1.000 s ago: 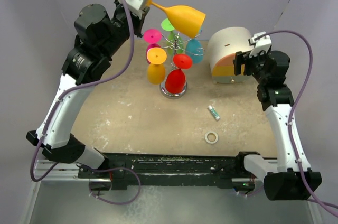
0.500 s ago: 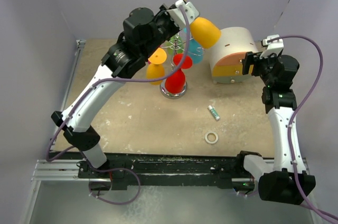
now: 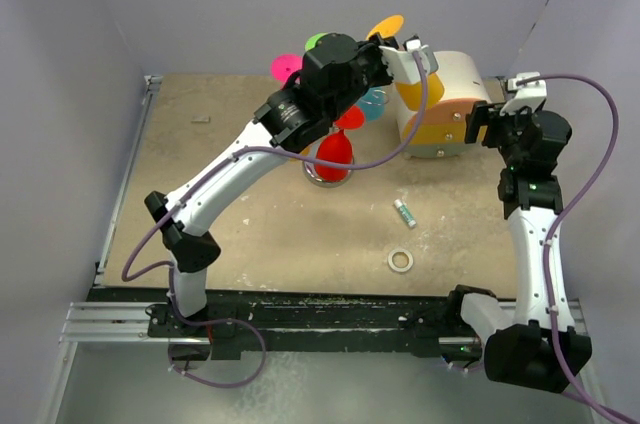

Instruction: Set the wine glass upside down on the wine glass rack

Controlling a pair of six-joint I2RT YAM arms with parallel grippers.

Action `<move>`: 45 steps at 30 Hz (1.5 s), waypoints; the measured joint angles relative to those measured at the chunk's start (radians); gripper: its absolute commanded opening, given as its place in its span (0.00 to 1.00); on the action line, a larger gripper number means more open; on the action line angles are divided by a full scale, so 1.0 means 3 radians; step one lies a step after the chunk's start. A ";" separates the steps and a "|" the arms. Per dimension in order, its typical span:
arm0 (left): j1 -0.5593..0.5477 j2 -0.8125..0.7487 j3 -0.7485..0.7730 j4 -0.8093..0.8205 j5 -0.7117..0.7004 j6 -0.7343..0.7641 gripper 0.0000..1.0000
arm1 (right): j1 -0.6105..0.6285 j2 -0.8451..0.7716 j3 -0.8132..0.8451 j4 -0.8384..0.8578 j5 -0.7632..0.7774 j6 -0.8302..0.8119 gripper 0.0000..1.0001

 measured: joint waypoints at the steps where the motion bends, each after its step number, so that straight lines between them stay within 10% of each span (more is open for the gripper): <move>1: 0.0001 0.0029 0.0000 -0.0003 0.0003 0.0015 0.00 | -0.0010 -0.0003 -0.0001 0.0008 0.0001 0.0006 0.83; 45: 0.0032 0.0270 -0.0581 -0.0205 0.0155 0.0924 0.00 | -0.0034 -0.0088 -0.0198 0.0120 -0.0128 0.0043 0.83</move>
